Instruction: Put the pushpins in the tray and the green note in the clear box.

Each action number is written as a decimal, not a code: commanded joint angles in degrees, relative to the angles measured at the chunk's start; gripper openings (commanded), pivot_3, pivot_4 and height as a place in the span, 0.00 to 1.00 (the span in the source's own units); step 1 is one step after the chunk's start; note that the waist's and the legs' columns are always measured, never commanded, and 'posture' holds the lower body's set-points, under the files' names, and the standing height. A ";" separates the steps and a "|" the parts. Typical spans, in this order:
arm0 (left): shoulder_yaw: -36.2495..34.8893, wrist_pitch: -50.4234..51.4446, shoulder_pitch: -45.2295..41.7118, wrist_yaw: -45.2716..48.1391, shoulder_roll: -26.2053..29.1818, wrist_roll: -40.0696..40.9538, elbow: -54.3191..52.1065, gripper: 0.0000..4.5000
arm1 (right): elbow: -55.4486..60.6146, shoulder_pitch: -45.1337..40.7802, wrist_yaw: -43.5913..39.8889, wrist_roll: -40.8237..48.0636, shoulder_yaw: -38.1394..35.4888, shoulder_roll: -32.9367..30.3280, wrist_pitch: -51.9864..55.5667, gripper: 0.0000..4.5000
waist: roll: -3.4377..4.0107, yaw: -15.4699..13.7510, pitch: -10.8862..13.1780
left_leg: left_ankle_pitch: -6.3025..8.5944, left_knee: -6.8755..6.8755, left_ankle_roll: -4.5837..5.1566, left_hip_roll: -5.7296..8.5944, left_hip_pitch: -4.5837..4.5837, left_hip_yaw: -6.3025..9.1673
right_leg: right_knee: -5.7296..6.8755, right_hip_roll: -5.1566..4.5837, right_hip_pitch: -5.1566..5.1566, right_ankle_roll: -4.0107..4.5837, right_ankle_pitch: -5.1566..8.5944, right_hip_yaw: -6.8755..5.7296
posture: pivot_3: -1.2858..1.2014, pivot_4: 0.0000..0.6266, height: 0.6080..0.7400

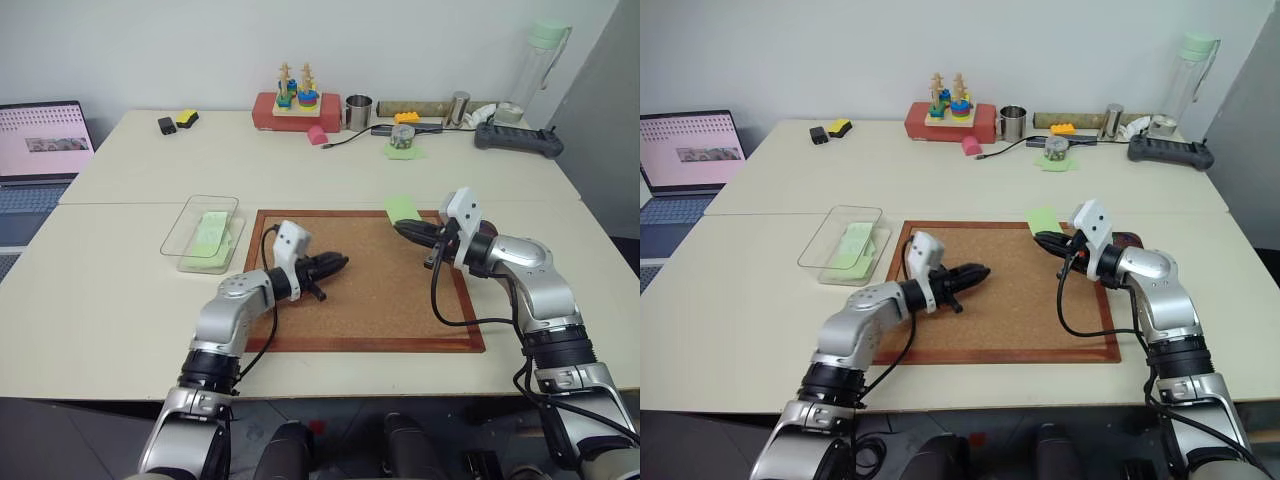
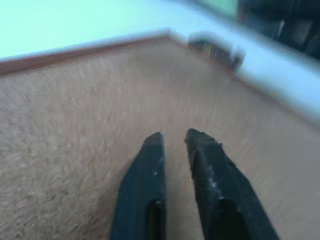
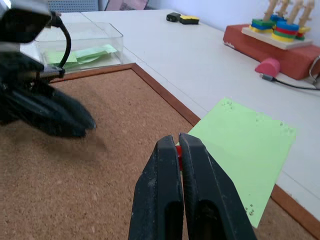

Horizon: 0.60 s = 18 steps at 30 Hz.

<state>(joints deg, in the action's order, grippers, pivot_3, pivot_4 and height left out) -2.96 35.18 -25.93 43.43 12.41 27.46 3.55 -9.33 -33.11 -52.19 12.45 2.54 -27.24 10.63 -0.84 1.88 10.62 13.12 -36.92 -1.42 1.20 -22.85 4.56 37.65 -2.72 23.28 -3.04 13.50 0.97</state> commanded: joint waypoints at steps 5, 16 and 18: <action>-9.85 13.34 -1.19 -9.05 -6.65 18.95 -8.32 0.60 | 4.73 -0.89 -0.58 -3.97 1.83 -2.12 -10.72 0.00 | -0.07 -0.18 0.04 | -0.01 -0.06 -0.01 0.10 0.01 -0.08 | -0.05 -0.21 -0.08 -0.04 0.02 -0.01 | 0.52 0.24 1.00; -7.82 12.62 -5.80 -10.14 -9.63 20.62 -3.86 0.87 | 6.86 -0.38 -0.48 -7.66 4.46 -2.27 -20.68 0.00 | -0.12 -0.18 0.07 | -0.03 0.01 -0.05 0.21 -0.02 -0.13 | -0.29 -0.17 -0.10 -0.01 0.00 -0.01 | 0.52 0.24 1.00; -7.23 12.19 -6.02 -10.03 -9.97 20.48 -3.46 0.87 | 7.08 0.00 -0.53 -7.98 4.84 -2.53 -21.43 0.00 | -0.12 -0.17 0.07 | -0.03 0.03 -0.05 0.20 -0.04 -0.14 | -0.38 -0.16 -0.10 0.02 -0.02 -0.01 | 0.52 0.24 1.00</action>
<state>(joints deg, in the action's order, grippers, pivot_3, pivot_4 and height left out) -11.04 48.30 -30.50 32.95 2.81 47.26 0.69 -4.60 -32.94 -52.45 5.08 7.47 -29.04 -9.05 -0.96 1.71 10.69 13.09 -36.89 -1.47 1.40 -22.91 4.42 37.24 -2.87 23.18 -3.02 13.48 0.96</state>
